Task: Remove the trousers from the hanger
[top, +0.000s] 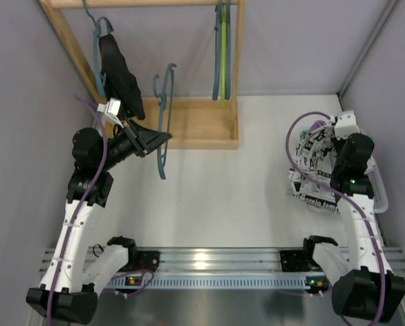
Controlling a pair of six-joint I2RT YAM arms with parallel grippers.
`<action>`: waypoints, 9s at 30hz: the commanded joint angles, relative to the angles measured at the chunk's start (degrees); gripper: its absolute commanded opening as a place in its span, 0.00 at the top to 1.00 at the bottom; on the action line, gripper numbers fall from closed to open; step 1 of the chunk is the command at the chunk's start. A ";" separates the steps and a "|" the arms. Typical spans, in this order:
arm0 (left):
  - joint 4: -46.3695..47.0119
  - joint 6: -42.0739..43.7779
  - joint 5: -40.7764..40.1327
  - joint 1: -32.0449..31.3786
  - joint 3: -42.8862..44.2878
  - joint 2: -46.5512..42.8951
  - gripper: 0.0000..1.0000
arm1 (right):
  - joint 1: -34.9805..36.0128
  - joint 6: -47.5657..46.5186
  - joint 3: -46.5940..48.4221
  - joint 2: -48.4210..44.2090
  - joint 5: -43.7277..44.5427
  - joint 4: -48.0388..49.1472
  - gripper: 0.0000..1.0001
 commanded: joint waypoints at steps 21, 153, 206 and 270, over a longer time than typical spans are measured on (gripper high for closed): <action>0.34 8.37 -3.46 -0.18 14.00 8.53 1.00 | -20.25 3.28 11.21 22.84 -32.79 -24.05 0.59; -20.49 19.44 0.31 34.36 51.89 25.75 0.23 | -23.15 25.87 43.74 -0.46 -60.84 -49.91 0.01; -23.30 28.68 -25.88 15.46 63.04 40.26 1.00 | -23.06 27.63 40.75 -0.46 -61.10 -48.24 0.01; -6.07 20.59 -15.25 15.46 30.10 3.62 1.00 | -5.64 39.41 41.71 3.58 -57.82 -30.58 0.01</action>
